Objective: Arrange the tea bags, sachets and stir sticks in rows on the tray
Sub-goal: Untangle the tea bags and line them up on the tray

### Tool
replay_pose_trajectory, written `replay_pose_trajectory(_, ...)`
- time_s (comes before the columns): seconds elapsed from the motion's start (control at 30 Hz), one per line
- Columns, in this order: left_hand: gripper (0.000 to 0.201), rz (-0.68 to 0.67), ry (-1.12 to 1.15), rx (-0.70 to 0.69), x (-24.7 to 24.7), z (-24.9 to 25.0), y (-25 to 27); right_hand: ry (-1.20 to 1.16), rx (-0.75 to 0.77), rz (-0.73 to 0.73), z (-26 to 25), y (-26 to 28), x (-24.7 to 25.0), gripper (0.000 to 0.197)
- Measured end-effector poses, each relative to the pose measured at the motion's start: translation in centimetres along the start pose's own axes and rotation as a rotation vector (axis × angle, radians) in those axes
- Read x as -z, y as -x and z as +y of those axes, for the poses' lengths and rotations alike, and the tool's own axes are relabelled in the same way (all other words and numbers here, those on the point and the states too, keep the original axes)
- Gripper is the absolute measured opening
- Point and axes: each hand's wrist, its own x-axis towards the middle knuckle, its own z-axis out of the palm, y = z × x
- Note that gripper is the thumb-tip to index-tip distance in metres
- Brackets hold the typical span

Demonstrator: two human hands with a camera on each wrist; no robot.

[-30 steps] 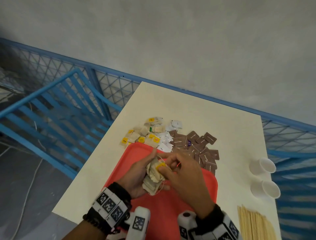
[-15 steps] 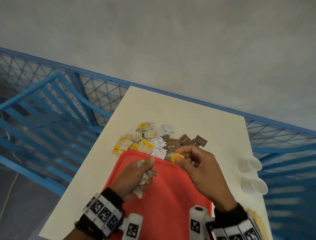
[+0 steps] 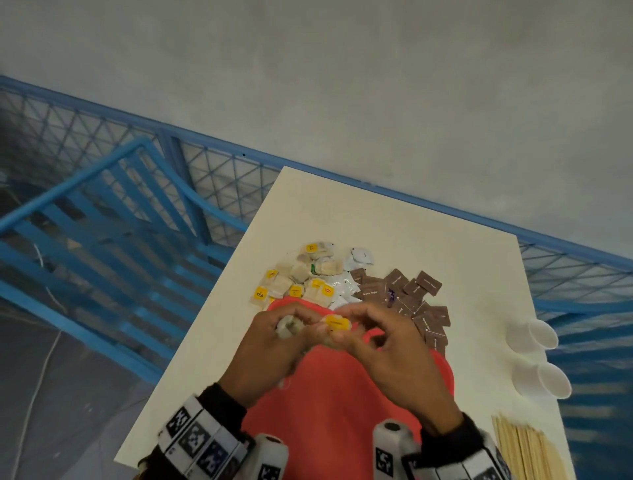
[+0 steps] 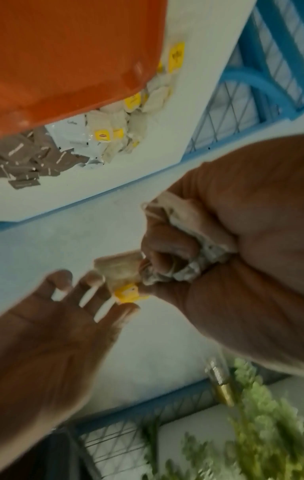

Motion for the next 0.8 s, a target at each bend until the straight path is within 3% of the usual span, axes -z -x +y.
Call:
replay_pose_trajectory(0.1, 0.029, 0.091, 0.142, 0.124, 1.0, 0.0, -0.1, 0.053, -0.013, -0.073, 0.6, 0.6, -0.8, 0.006)
replay_pose_trajectory(0.2, 0.029, 0.061, 0.189, 0.154, 1.2, 0.5, -0.1, 0.019, -0.044, 0.002, 0.7, 0.8, -0.7, 0.020)
replay_pose_trajectory(0.27, 0.028, 0.033, 0.169, 0.143, 1.1, 0.6, -0.1, -0.011, -0.010, 0.059, 0.3, 0.5, -0.7, 0.026)
replay_pose_trajectory(0.37, 0.027, 0.014, 0.135, 0.141, 1.0, 0.4, -0.2, -0.028, 0.054, 0.096, 0.3, -0.1, -1.6, 0.008)
replay_pose_trajectory(0.47, 0.021, -0.005, 0.033, 0.125, 1.1, 0.3, -0.2, -0.127, 0.031, 0.150, 0.6, -0.6, -1.9, 0.013)
replay_pose_trajectory(0.67, 0.010, 0.042, 0.050, 0.159, 2.2, -1.0, 0.1, -0.186, -0.020, 0.048, 1.0, -0.9, -3.4, 0.014)
replay_pose_trajectory(0.8, 0.010, -0.004, -0.110, 0.165, 3.4, -3.0, 0.4, -0.196, -0.110, 0.049, 2.5, -1.2, -4.6, 0.020)
